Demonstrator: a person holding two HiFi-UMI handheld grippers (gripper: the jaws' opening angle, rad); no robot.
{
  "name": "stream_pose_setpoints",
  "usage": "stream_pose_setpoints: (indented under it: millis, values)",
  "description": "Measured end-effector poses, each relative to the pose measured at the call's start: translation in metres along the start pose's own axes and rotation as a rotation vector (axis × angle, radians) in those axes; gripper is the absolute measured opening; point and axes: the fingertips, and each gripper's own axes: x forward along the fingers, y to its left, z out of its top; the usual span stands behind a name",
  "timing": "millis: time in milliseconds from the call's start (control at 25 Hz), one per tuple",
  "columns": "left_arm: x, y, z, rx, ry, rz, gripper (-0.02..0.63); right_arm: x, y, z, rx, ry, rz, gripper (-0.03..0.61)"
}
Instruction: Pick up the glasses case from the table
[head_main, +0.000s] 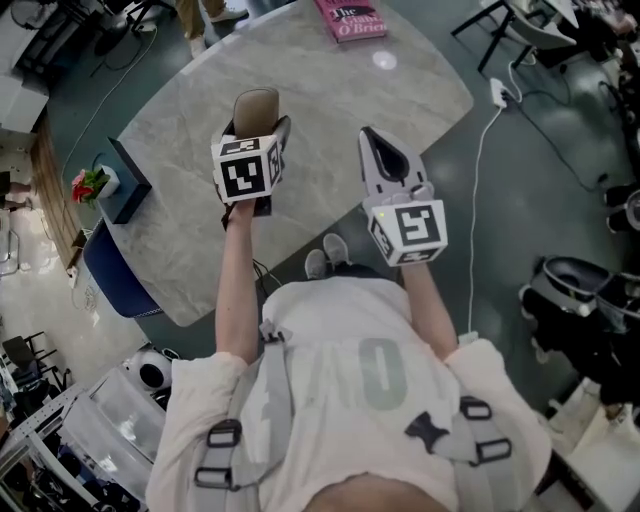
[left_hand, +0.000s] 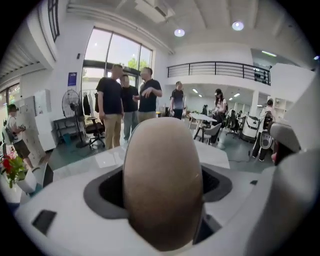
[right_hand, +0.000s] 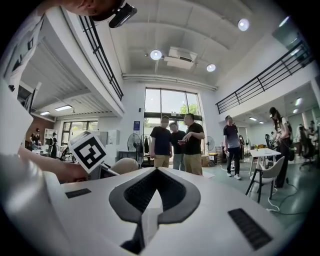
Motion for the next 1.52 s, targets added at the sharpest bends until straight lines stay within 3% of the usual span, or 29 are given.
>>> stream_pose_setpoints:
  millis: [360,600,720,960,1120,1520]
  values:
    - [-0.093,-0.014,0.092,0.107,-0.449,0.053,0.394,-0.004,0.004,0.039,-0.074,-0.091,-0.002,0.002]
    - [-0.148,-0.028,0.114,0.188,-0.666,0.104,0.394,-0.010,0.007,0.058,-0.039,-0.130,-0.009,0.002]
    - [-0.167,-0.032,0.117,0.191,-0.750,0.118,0.395,-0.013,0.004,0.063,-0.036,-0.145,-0.022,0.002]
    - [-0.182,-0.028,0.102,0.172,-0.798,0.145,0.395,-0.017,0.000,0.067,-0.030,-0.171,-0.045,0.002]
    - [-0.182,-0.025,0.093,0.179,-0.797,0.146,0.396,-0.020,-0.004,0.059,-0.063,-0.167,-0.045,0.002]
    - [-0.187,-0.022,0.093,0.162,-0.816,0.145,0.396,-0.022,0.003,0.069,-0.021,-0.191,-0.043,0.002]
